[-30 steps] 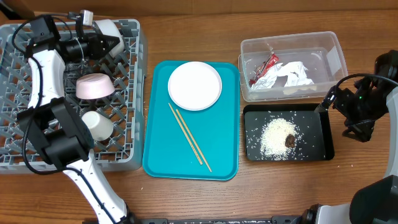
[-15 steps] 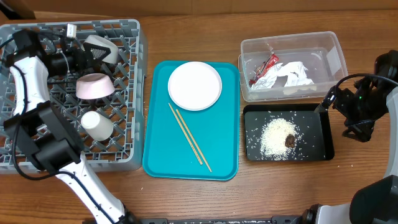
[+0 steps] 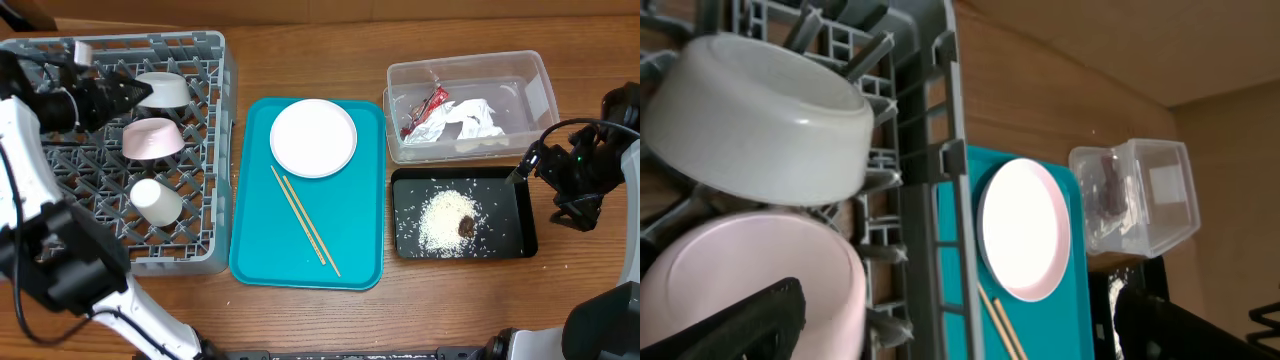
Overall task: Sort waste into correct bins and load items into the dishwasher
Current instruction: 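Place the grey bowl upside down in the dish rack, then grasp one wooden chopstick on the teal tray with the left gripper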
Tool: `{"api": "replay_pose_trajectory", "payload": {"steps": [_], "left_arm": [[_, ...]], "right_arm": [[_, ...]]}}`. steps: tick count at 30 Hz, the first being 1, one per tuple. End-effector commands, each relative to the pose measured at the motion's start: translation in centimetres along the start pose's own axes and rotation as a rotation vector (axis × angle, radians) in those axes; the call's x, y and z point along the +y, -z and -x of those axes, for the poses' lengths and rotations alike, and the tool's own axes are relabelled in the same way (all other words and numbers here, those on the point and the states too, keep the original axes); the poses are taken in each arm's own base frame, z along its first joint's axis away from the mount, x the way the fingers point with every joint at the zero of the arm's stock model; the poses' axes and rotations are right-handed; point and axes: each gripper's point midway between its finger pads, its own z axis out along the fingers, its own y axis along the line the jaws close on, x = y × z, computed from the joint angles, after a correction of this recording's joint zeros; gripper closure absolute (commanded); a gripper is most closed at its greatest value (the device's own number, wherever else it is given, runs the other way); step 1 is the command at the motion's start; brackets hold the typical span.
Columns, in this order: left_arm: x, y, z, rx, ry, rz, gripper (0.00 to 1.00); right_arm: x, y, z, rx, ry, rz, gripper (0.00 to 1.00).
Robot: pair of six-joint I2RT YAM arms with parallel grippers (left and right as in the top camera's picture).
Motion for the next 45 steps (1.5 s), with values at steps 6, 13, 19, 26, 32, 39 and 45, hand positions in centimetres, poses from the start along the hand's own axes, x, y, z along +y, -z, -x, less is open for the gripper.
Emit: {"api": "replay_pose_trajectory", "payload": {"steps": [6,13,19,26,32,39,45], "left_arm": [[-3.6,3.5,-5.4,0.125,0.278,0.468,0.00],[-6.5,1.8,-8.4,0.258,0.295,0.442,0.00],[-9.3,0.8,-12.5,0.431,0.218,0.540,0.00],[-14.1,0.7,-16.3,0.436,0.085,0.644,0.00],[-14.9,2.5,-21.6,0.405,0.109,0.752,0.00],[-14.8,-2.4,-24.0,0.290,0.100,0.705,0.00],[-12.3,-9.8,-25.9,0.296,0.057,0.661,0.08]], "right_arm": [[-0.1,0.7,0.0,-0.029,0.011,-0.001,0.00],[-0.1,0.7,-0.1,-0.027,0.010,-0.002,0.00],[-0.1,0.7,-0.2,-0.023,0.010,-0.004,0.00],[-0.4,0.7,-0.3,-0.020,0.007,-0.020,0.00],[-0.4,0.7,-0.3,-0.021,0.007,-0.019,0.00],[-0.4,0.7,-0.2,-0.023,0.008,-0.018,0.00],[-0.4,0.7,-0.2,-0.023,0.008,-0.018,0.00]]}}
